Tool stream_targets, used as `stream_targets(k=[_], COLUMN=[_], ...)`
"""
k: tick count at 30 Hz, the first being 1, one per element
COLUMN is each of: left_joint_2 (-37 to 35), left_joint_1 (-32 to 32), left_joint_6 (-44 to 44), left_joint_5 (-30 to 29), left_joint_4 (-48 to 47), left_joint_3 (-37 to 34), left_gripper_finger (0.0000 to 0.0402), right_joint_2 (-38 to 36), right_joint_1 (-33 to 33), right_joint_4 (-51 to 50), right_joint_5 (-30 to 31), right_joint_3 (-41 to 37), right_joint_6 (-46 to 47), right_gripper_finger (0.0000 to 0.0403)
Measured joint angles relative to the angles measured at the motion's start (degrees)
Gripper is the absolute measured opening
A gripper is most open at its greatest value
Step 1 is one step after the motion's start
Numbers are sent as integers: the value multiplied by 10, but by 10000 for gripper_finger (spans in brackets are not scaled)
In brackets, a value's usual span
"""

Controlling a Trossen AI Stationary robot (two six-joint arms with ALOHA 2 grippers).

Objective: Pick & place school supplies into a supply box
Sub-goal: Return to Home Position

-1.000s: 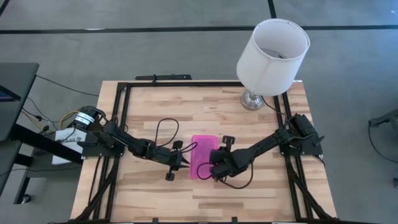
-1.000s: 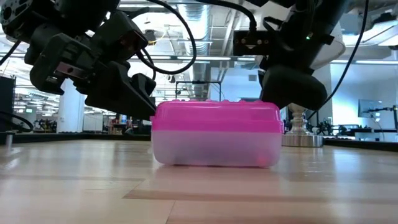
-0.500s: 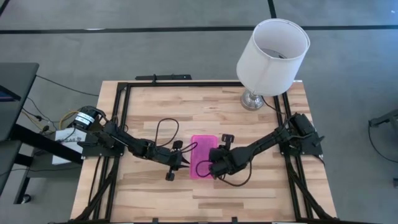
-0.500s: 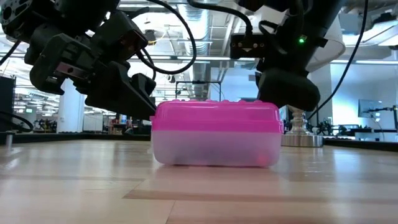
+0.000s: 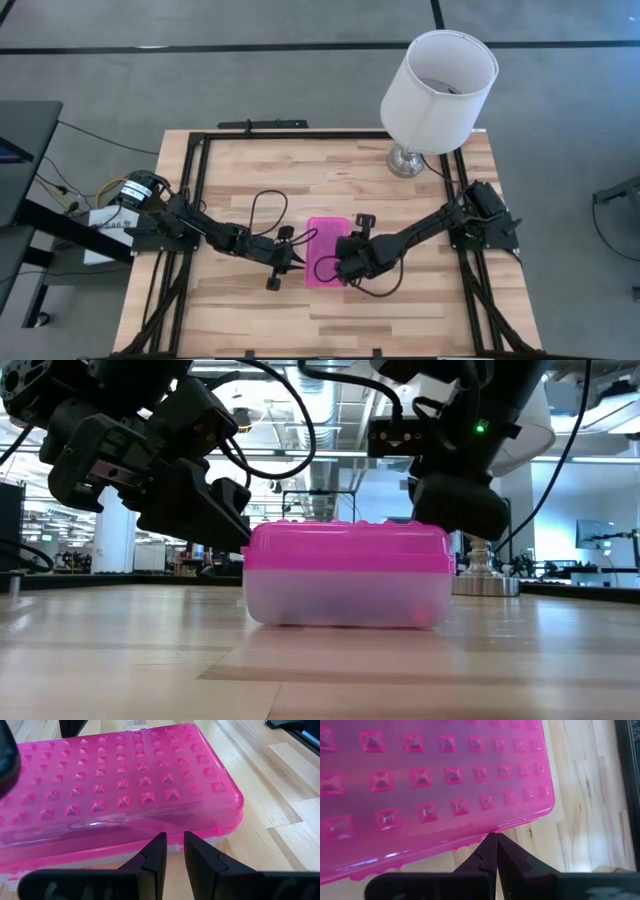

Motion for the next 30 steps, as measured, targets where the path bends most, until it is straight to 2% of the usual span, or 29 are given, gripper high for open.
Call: stream_targets(k=[18, 20, 24, 30], left_joint_2=[0, 0, -2, -69], left_joint_1=[0, 0, 0, -14], left_joint_6=[1, 7, 14, 51], left_joint_5=[-1, -28, -121, -182], left_joint_4=[-1, -13, -6, 23], left_joint_3=[0, 0, 0, 1], left_gripper_finger=[61, 61, 61, 61], right_joint_2=[0, 0, -11, -82], right_joint_1=[-11, -8, 16, 95], right_joint_4=[-9, -43, -97, -86], right_joint_5=[1, 4, 43, 92], right_joint_3=[0, 0, 0, 0], right_joint_6=[-11, 15, 70, 29], right_gripper_finger=[0, 0, 0, 0])
